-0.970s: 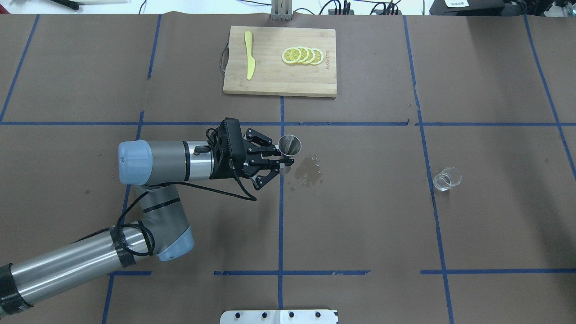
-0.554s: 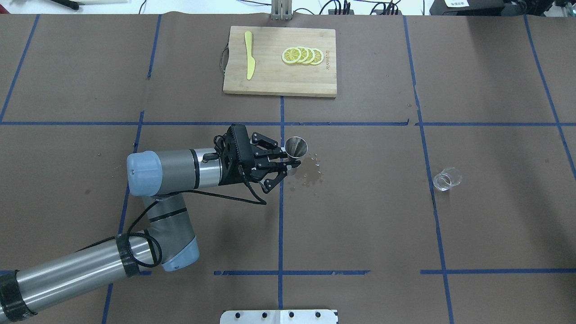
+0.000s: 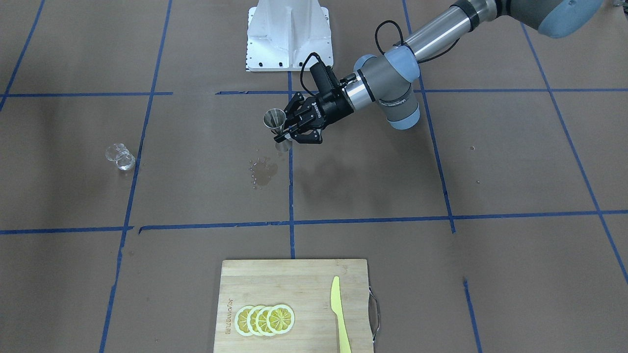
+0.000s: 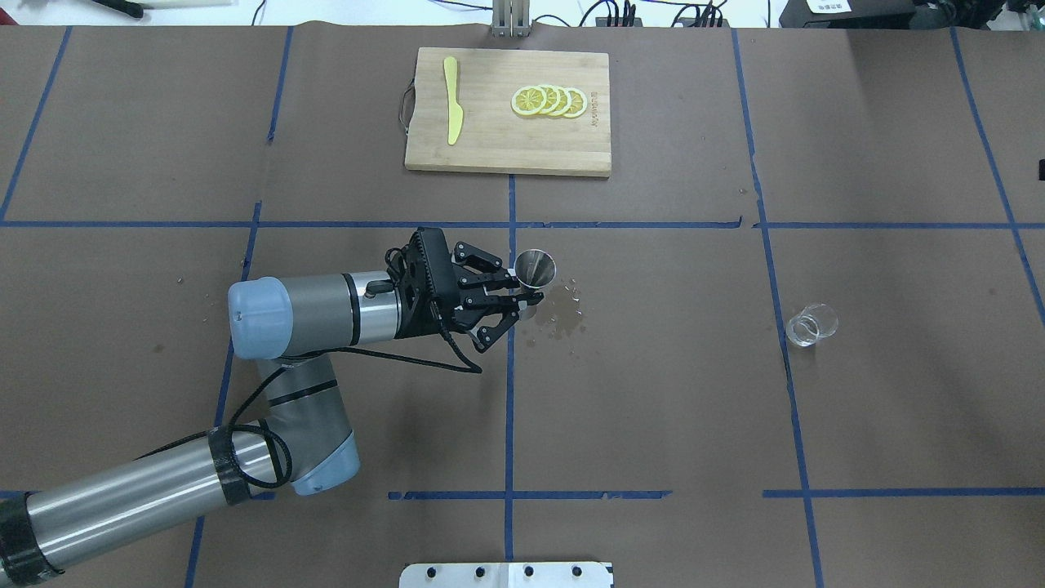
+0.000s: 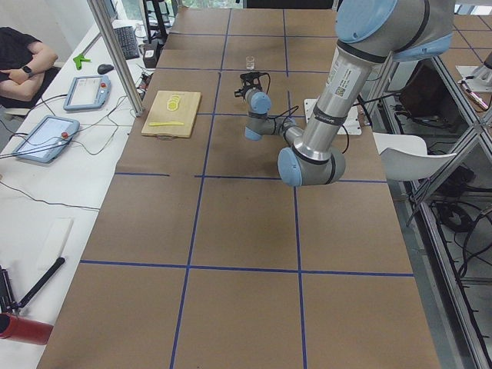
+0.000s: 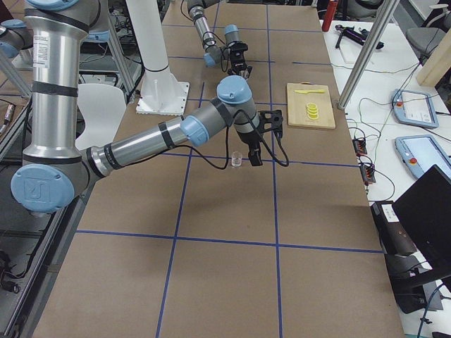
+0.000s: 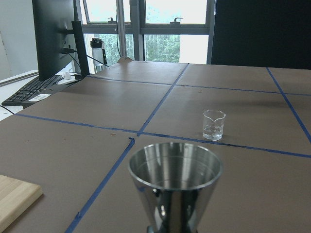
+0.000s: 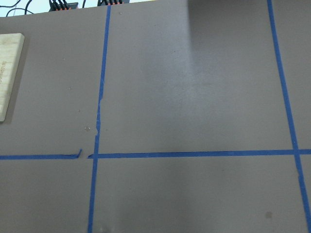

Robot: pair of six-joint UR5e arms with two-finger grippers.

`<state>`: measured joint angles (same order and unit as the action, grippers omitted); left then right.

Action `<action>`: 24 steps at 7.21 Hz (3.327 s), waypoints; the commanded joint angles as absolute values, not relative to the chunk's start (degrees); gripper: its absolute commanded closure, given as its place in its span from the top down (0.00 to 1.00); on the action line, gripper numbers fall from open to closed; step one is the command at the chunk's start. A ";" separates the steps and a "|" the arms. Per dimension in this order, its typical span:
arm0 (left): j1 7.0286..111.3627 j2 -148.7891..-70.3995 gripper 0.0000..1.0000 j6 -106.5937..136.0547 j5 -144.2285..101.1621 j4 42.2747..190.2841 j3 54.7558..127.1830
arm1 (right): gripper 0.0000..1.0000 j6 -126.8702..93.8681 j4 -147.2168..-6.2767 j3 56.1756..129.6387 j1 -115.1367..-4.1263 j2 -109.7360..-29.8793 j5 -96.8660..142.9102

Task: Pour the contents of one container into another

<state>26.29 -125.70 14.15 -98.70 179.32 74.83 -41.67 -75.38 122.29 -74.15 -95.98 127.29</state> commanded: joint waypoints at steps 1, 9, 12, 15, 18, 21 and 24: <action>26.45 -125.33 0.00 14.15 -98.70 179.38 75.23 | 1.00 -61.18 -75.06 129.79 -56.42 -95.89 109.26; 26.54 -123.49 0.00 14.06 -98.61 179.30 77.42 | 1.00 -86.57 -60.93 113.85 -13.82 -96.77 38.90; 26.54 -123.22 0.00 14.15 -98.61 179.30 77.70 | 1.00 -86.57 -57.48 111.27 -12.13 -99.22 35.25; 26.46 -123.13 0.00 14.15 -98.53 179.30 77.70 | 1.00 -90.26 -57.48 106.54 -9.24 -99.23 27.45; 26.46 -123.13 0.00 14.15 -98.61 179.30 77.70 | 1.00 -92.72 -57.48 103.64 -7.30 -98.62 23.47; 26.46 -123.13 0.00 14.15 -98.61 179.30 77.70 | 1.00 -93.69 -57.48 100.73 -6.86 -97.48 22.33; 26.46 -123.13 0.00 14.15 -98.61 179.30 77.70 | 1.00 -93.69 -57.48 98.53 -6.86 -95.63 22.33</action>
